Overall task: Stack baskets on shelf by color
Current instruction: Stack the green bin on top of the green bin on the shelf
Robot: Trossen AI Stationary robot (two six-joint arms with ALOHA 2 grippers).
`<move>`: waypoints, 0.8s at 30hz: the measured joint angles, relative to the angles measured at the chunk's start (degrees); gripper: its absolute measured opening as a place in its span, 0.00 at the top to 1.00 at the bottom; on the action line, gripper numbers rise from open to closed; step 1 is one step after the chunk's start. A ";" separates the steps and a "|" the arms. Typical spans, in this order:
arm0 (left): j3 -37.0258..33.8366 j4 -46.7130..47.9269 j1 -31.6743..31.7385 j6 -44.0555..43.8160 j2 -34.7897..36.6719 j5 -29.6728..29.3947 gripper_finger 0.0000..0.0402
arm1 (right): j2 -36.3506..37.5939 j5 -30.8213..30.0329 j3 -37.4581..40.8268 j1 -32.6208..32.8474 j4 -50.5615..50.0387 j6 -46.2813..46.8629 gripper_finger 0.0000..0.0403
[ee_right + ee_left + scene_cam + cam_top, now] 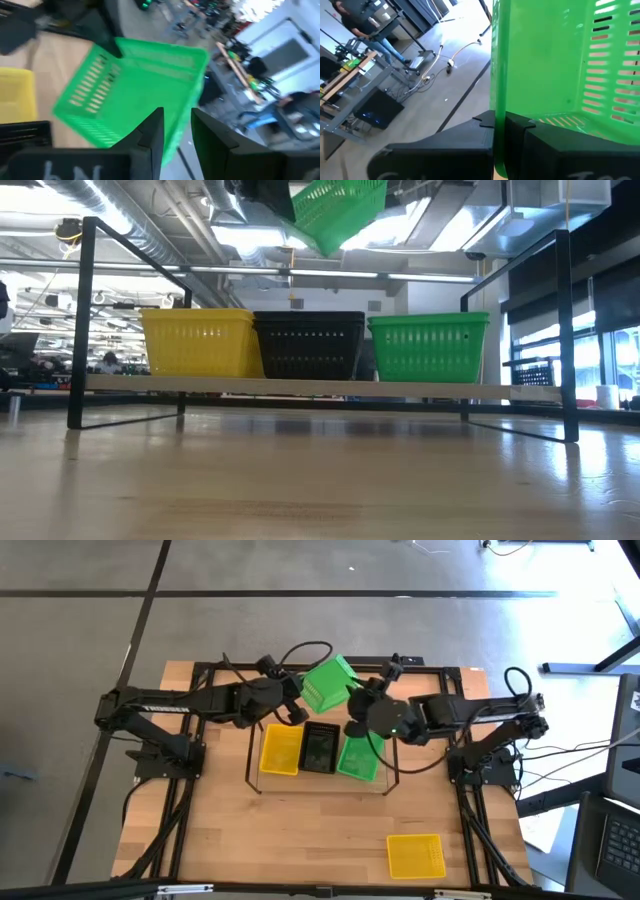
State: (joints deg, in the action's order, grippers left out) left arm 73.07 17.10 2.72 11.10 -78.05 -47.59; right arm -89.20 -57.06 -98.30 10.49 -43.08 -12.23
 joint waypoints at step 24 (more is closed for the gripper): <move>-0.02 -0.11 -1.77 -0.01 -0.01 -0.05 1.00 | -2.15 6.27 -0.02 -9.98 0.58 7.69 0.81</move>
State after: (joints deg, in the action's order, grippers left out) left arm 73.06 16.99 0.95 11.10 -78.06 -47.64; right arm -91.35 -50.79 -98.32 0.51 -42.49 -4.54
